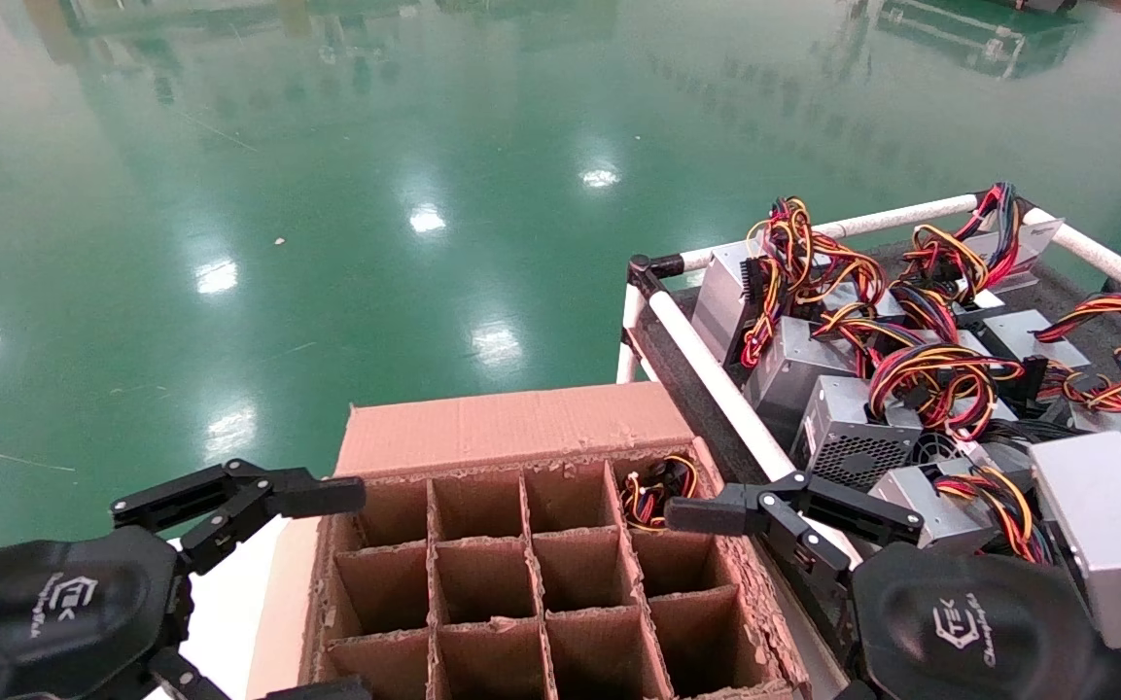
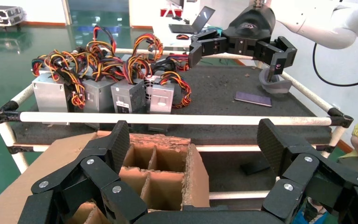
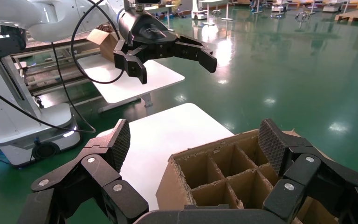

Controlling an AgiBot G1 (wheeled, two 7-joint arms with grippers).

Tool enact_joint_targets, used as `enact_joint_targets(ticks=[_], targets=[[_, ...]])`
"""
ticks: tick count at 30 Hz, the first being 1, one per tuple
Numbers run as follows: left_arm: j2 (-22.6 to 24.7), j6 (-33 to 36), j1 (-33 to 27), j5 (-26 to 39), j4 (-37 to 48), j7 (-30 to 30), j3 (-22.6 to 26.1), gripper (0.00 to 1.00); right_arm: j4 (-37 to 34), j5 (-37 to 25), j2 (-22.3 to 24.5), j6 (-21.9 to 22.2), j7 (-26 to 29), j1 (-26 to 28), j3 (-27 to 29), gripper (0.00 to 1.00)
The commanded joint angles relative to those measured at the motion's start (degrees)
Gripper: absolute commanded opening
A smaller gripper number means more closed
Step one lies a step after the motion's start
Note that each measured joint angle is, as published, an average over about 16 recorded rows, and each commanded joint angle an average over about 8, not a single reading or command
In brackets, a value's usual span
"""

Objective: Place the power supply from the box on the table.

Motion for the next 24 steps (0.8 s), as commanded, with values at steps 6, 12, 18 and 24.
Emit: enact_joint_targets(ticks=[6,12,18,24], targets=[[0.0,0.0,0.0,0.0,0.0,0.0,0.0,0.82,0.0,0.0,0.0,0.0,0.0,0.0,0.0,1.00],[0.0,0.0,0.0,0.0,0.0,0.0,0.0,0.08,0.0,0.0,0.0,0.0,0.0,0.0,0.0,1.00],[0.0,0.0,0.0,0.0,0.0,0.0,0.0,0.00,0.0,0.0,0.0,0.0,0.0,0.0,0.0,1.00],[0.0,0.0,0.0,0.0,0.0,0.0,0.0,0.00,0.0,0.0,0.0,0.0,0.0,0.0,0.0,1.00]])
